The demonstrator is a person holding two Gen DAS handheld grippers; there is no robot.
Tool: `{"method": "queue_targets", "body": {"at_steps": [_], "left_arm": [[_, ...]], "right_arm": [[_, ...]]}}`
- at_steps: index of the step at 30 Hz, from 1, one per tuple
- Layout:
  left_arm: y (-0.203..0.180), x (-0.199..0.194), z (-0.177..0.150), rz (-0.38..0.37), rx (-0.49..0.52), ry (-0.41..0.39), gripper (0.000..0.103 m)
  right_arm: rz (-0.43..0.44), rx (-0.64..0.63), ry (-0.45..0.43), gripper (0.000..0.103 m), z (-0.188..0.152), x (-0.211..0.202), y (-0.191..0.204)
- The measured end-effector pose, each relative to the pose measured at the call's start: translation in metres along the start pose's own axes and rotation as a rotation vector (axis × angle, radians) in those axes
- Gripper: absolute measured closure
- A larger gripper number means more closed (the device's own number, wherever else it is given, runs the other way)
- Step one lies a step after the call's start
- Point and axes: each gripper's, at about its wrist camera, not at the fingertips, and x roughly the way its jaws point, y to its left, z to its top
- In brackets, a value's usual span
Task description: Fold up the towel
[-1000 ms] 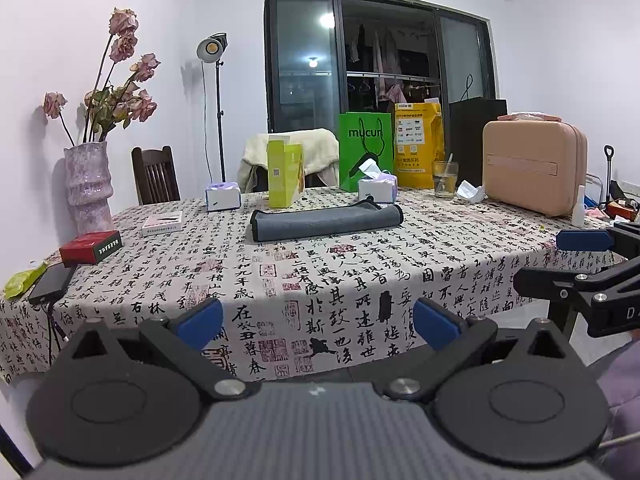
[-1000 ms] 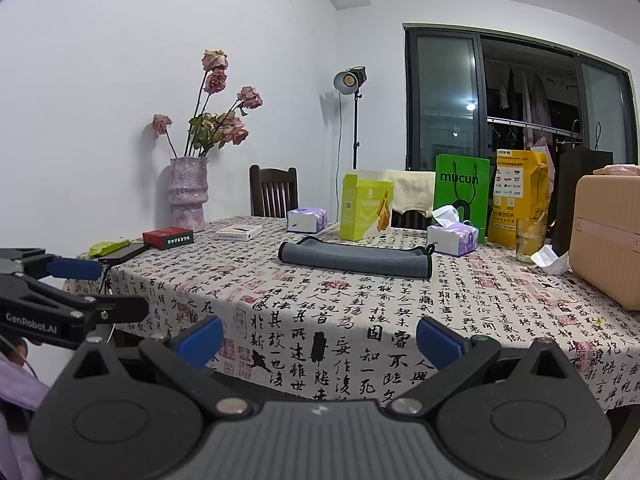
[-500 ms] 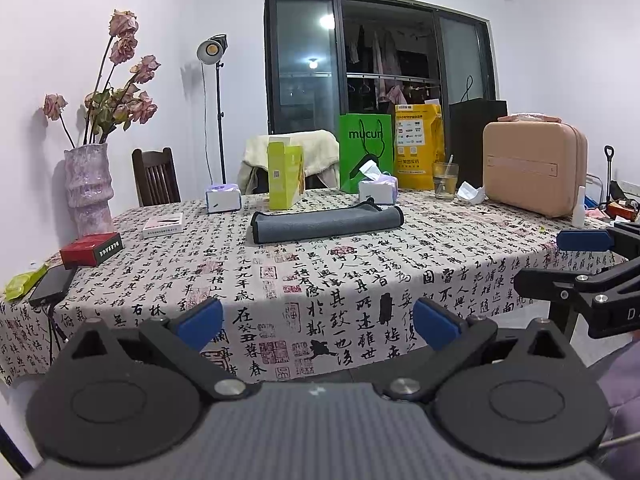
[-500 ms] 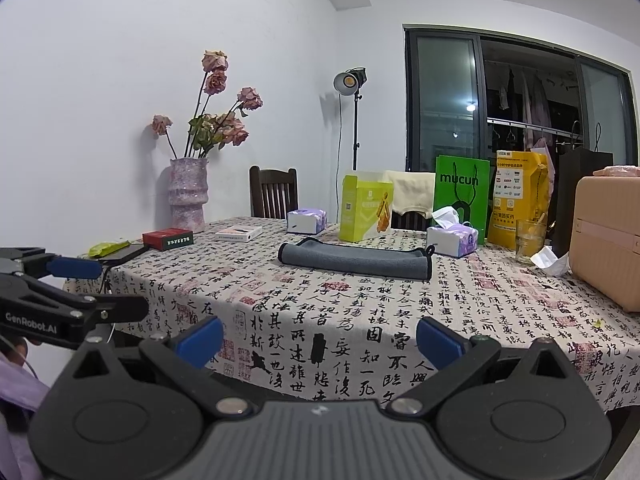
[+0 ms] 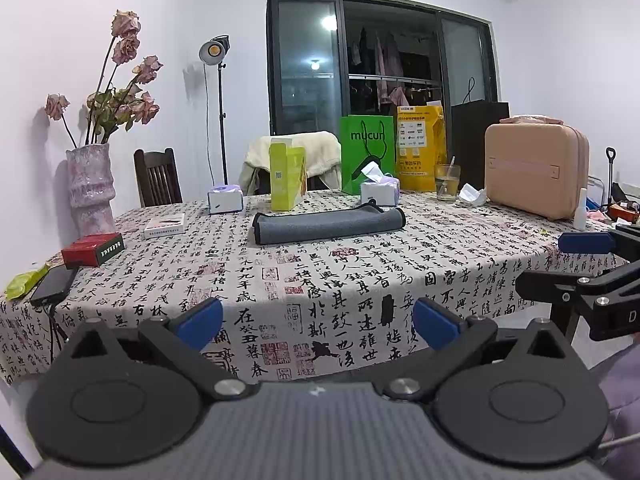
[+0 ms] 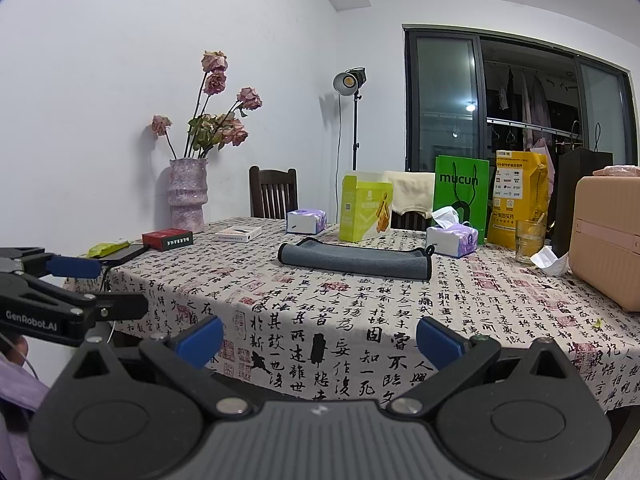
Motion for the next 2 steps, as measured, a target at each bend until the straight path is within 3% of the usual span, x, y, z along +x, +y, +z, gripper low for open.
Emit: {"method": "queue_targets", "body": {"at_steps": [2], "left_arm": [[-0.0004,-0.0001,-0.0007,0.003,-0.001,0.001,0.000]], "right_arm": [[0.000,0.000,0.000,0.000,0.0001,0.0002,0.0001]]}}
